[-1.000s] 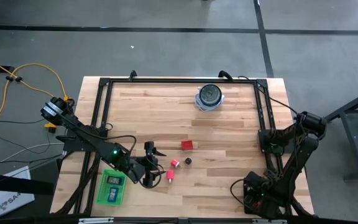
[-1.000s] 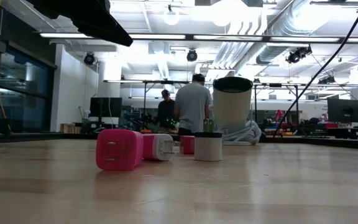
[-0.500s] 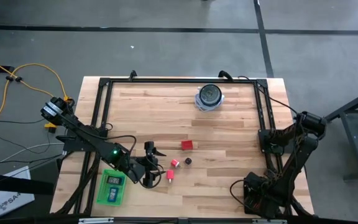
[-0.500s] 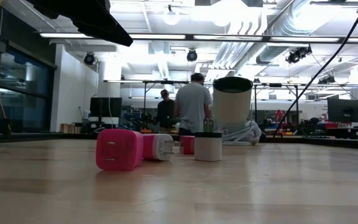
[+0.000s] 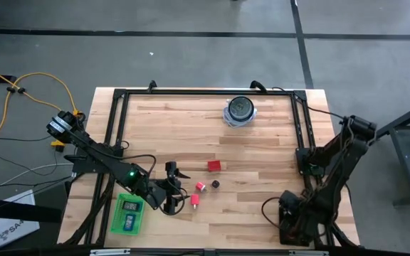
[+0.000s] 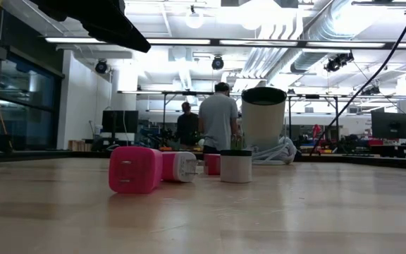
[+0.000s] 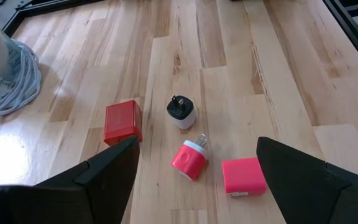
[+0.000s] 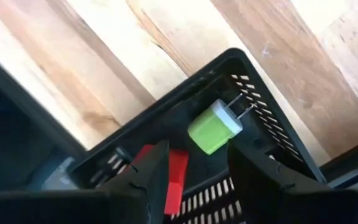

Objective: Pick & Place Office items
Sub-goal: Put the white charger adapter into the black bin

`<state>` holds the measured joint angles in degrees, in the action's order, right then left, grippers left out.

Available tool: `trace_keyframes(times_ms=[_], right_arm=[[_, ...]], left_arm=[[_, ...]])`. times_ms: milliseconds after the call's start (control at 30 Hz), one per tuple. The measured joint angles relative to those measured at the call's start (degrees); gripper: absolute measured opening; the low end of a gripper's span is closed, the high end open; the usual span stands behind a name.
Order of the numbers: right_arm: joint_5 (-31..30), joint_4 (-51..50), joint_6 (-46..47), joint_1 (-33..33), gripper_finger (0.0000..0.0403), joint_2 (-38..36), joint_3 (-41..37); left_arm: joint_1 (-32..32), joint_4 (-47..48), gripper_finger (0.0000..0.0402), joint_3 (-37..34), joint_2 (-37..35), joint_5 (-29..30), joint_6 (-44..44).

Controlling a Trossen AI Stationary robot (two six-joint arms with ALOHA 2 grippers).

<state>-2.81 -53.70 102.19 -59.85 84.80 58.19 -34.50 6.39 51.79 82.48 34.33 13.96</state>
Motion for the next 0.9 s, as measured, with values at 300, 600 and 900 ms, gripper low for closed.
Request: trace_keyframes(times_ms=[300, 600, 900], right_arm=[[-0.16, 0.86, -10.30, 5.53, 0.0149, -3.68, 0.00], [-6.03, 5.90, -31.61, 15.86, 0.0149, -3.70, 0.00], [-9.07, 17.27, -56.23, 27.77, 0.0149, -3.59, 0.00]], left_arm=[[0.00, 0.01, 0.0317, 0.00, 0.00, 0.00, 0.00], [-0.19, 6.45, 0.0317, -0.02, -2.60, 0.40, 7.46], [-3.34, 12.35, 0.0317, -0.04, -3.67, -0.08, 11.48]])
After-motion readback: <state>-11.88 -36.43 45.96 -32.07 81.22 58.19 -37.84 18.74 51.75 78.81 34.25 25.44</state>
